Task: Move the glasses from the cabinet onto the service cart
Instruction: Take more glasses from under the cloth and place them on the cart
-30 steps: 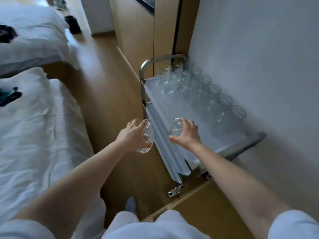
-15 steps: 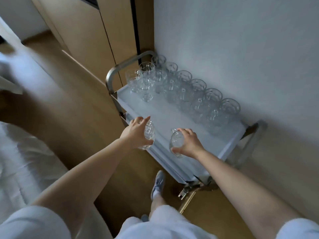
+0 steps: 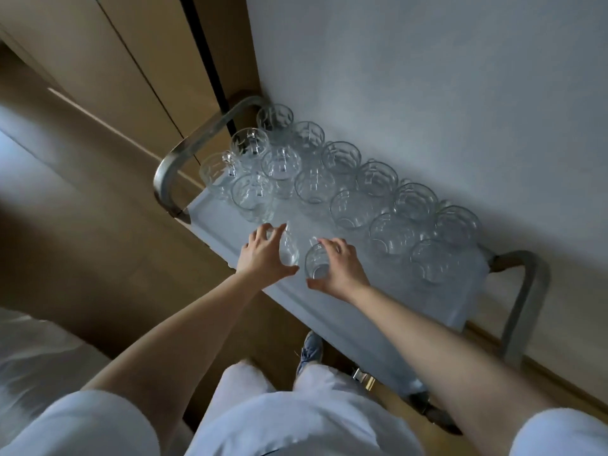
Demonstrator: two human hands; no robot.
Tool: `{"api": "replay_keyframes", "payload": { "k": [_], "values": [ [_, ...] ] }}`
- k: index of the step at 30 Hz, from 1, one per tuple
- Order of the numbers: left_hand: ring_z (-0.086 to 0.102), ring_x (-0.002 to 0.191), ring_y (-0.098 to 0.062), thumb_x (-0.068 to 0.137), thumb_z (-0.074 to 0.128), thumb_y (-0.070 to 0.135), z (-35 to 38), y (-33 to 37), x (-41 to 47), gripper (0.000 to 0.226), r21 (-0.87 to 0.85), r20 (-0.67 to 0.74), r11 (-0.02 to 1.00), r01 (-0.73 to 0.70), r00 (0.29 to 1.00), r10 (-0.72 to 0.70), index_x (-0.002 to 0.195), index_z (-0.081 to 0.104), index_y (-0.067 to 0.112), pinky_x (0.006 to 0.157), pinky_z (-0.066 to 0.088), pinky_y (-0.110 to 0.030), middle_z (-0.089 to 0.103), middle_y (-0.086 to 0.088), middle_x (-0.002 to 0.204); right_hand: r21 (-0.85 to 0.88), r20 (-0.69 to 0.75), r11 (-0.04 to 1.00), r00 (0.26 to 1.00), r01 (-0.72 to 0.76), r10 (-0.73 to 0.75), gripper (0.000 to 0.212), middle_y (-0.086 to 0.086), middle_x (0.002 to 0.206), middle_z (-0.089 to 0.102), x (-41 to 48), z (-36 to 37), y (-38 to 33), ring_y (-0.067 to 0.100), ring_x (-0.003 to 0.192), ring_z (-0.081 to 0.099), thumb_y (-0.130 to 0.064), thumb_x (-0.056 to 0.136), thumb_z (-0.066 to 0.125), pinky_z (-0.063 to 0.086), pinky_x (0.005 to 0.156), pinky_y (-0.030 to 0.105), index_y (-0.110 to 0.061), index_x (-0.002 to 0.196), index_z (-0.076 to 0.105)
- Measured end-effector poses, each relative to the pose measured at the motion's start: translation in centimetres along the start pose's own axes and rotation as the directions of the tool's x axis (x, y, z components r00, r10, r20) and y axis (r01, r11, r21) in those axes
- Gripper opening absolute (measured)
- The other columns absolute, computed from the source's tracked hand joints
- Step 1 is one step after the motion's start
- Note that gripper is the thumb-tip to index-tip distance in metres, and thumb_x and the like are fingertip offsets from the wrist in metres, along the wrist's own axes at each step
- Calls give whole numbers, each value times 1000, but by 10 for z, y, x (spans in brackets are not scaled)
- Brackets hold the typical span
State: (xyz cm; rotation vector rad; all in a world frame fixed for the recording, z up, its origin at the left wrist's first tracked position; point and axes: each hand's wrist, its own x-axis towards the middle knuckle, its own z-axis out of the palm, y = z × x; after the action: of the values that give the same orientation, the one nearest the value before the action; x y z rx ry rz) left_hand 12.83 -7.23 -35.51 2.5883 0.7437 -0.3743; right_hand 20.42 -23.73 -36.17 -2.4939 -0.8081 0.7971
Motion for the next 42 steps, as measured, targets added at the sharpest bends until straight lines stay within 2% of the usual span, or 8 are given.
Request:
{"api": "replay_keyframes", "payload": {
  "k": [12,19,23,26,30,35,38,42],
  "values": [
    [19,137,-28,72,73,53,-10,9,47,100,44,60,998,-55,997,52,148,13,28,95,45,-43,17,-6,149,10,-70,991,989,-131,131,96,10,148,21,22,-1,-15,33,135,23,-47,72,76,31,109,41,-21,148,23],
    [11,139,-36,67,81,48,-29,17,57,130,229,329,967,-113,944,33,149,-14,17,96,45,-44,3,-15,152,34,-64,940,938,-339,341,97,15,145,17,20,0,-31,40,129,28,-48,71,77,37,106,46,-37,148,20],
    [25,135,-36,70,79,45,-43,11,61,125,345,392,904,-251,914,104,151,-12,14,94,46,-42,15,-15,148,80,-59,905,905,-417,422,98,17,146,17,16,0,-39,42,130,29,-44,75,76,38,106,46,-44,149,11],
    [29,133,-32,69,76,54,-46,3,60,120,386,349,864,-322,918,186,151,-3,16,91,46,-40,25,-10,145,109,-114,898,893,-425,436,110,22,150,12,12,7,-43,43,133,29,-43,75,76,34,107,45,-36,151,-4],
    [25,134,-29,68,65,70,-46,-5,61,115,541,276,723,-430,903,330,150,7,12,103,32,-40,35,-10,143,189,-215,878,854,-440,474,116,16,155,7,6,23,-43,37,138,28,-47,75,74,35,110,41,-20,152,-9],
    [26,139,-28,64,68,70,-49,-8,74,112,500,304,683,-532,847,437,144,21,7,119,3,-46,37,-10,144,299,-265,844,811,-445,521,115,12,155,8,10,30,-49,35,136,33,-47,74,75,36,110,38,-16,152,-4],
    [34,136,-25,61,70,71,-50,-7,79,112,464,293,699,-545,839,459,141,27,7,120,1,-43,43,-9,140,368,-292,826,790,-428,540,116,12,157,7,13,33,-51,32,141,25,-45,74,76,28,114,36,-12,152,-3],
    [28,139,-26,62,71,70,-50,-7,80,122,389,215,788,-477,879,425,147,12,5,120,0,-39,38,-11,145,425,-317,811,773,-402,549,116,12,158,7,18,35,-53,28,144,19,-41,74,78,22,115,32,-9,152,-2]
  ]
}}
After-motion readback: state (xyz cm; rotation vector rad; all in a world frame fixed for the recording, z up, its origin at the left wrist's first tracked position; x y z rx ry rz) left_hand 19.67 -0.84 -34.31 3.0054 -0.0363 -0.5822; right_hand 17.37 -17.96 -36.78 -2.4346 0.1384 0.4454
